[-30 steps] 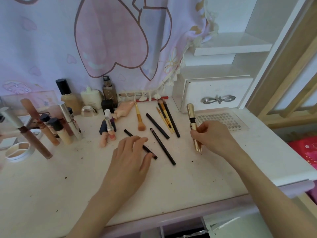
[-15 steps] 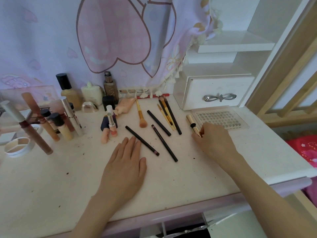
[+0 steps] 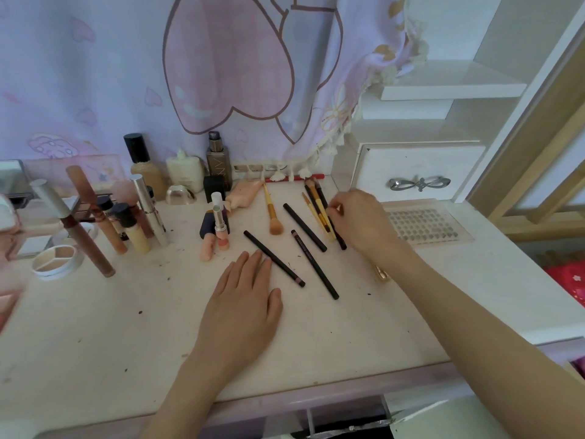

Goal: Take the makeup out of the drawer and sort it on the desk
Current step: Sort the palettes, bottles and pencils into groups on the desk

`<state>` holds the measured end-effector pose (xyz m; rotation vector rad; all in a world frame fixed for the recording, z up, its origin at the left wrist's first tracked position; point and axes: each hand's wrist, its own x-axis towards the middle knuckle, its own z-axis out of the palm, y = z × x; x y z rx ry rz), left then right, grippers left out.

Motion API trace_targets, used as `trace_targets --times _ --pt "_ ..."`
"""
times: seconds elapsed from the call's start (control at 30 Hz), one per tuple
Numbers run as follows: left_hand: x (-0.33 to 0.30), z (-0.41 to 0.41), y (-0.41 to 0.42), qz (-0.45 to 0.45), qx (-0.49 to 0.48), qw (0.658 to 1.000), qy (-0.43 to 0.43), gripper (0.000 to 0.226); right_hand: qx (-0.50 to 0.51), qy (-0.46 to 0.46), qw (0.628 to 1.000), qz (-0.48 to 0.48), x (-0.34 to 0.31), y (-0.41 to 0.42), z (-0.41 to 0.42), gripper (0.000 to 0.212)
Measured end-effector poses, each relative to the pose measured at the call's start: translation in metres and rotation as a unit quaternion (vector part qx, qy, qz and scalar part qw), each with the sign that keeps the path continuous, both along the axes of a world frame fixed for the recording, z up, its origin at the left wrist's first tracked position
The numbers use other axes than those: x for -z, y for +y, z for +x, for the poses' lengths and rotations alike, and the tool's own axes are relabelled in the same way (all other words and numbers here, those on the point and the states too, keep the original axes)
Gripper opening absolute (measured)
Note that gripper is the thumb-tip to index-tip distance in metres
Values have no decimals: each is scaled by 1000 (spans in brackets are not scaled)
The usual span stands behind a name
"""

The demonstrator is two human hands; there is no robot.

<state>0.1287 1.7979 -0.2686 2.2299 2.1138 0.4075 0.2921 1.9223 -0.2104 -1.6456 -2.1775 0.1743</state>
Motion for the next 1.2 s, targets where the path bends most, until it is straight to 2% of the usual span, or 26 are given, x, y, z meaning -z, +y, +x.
trace_targets --times 0.1,0.23,0.43,0.63,0.73,0.77,0.83,0.87,0.93,1.0,1.07,1.13,1.2 --pt "-1 0 -1 2 -1 1000 -13 89 -2 -18 999 -49 -4 32 -21 22" --pt "-1 -1 0 9 -2 1000 -9 88 26 -13 995 -93 -1 53 -33 36" --pt "0 -2 0 26 -3 999 -33 82 25 -17 994 -108 1 54 -33 37" --pt "-3 -1 0 14 4 1000 -20 88 53 -27 989 -132 1 63 -33 31" --pt "-1 -2 1 5 -6 1000 -25 81 78 -12 985 -155 2 70 -33 26" --pt "0 -3 1 -2 -6 1000 3 75 83 -8 983 -164 2 71 -33 24" --pt "-2 -2 2 -15 -3 1000 -4 61 87 -4 980 -177 1 73 -32 23" --pt "-4 -1 1 -26 0 999 -20 62 87 -5 980 -178 1 74 -32 25" --pt "-4 -1 1 -19 5 999 -28 79 79 1 982 -172 0 72 -30 31" --pt "0 -3 1 0 8 1000 -20 88 73 29 984 -159 -4 67 -27 35" --pt "-3 -4 2 11 -4 999 -32 86 65 80 982 -159 -8 59 -21 37" --pt "-2 -3 3 29 -1 999 -41 67 47 168 966 -190 -12 49 -14 37" --pt "4 -5 7 103 4 992 -66 44 31 263 933 -243 -15 41 -7 28"
